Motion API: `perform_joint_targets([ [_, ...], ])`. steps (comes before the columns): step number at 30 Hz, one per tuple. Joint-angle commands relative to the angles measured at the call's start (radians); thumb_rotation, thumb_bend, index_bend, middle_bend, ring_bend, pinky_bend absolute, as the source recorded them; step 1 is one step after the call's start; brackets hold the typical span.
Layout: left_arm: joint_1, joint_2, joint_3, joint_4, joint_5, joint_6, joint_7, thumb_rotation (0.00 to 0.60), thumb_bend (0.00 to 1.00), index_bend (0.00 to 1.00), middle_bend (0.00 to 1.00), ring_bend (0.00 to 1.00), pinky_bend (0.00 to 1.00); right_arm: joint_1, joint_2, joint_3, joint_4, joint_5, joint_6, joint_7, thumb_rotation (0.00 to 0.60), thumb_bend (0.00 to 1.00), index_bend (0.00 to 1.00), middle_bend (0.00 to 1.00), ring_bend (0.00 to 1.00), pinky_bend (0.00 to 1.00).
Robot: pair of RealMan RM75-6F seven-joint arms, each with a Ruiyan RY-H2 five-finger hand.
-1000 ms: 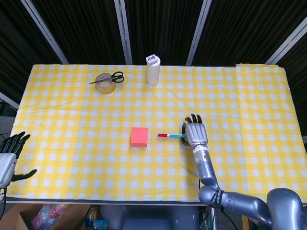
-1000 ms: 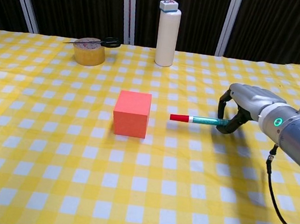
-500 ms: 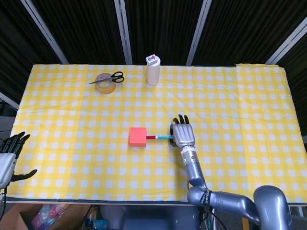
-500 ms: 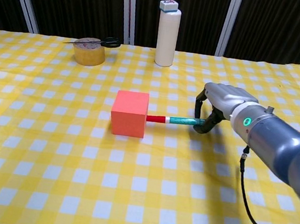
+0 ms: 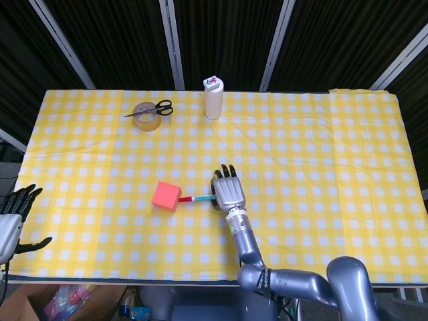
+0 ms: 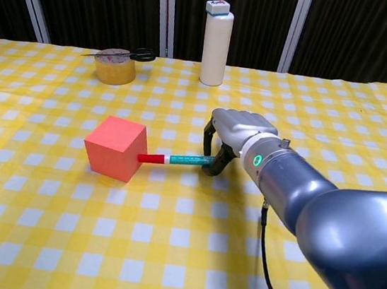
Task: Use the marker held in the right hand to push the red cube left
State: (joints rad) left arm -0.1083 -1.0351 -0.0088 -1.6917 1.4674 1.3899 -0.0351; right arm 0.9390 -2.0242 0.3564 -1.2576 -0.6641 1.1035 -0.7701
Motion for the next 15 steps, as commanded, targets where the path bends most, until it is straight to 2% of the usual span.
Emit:
perform_joint_targets([
  [1,0.001,0.000,0.001,0.001,0.000,0.000,0.002,0.600,0.00,0.00,0.00,0.00,0.00,0.006,-0.015,-0.001,0.001,-0.002,0.006,-0.005,0.600,0.50,0.63,0.22,0.02,0.00],
  [8,0.003,-0.002,0.001,0.002,-0.003,0.003,0.009,0.600,0.00,0.00,0.00,0.00,0.00,-0.002,0.000,0.002,-0.019,-0.015,0.030,-0.014,0.600,0.50,0.63,0.22,0.02,0.00],
  [15,0.006,0.000,0.002,0.002,-0.007,0.004,0.011,0.600,0.00,0.00,0.00,0.00,0.00,-0.066,0.096,-0.029,-0.086,-0.037,0.069,-0.006,0.600,0.50,0.63,0.22,0.02,0.00],
])
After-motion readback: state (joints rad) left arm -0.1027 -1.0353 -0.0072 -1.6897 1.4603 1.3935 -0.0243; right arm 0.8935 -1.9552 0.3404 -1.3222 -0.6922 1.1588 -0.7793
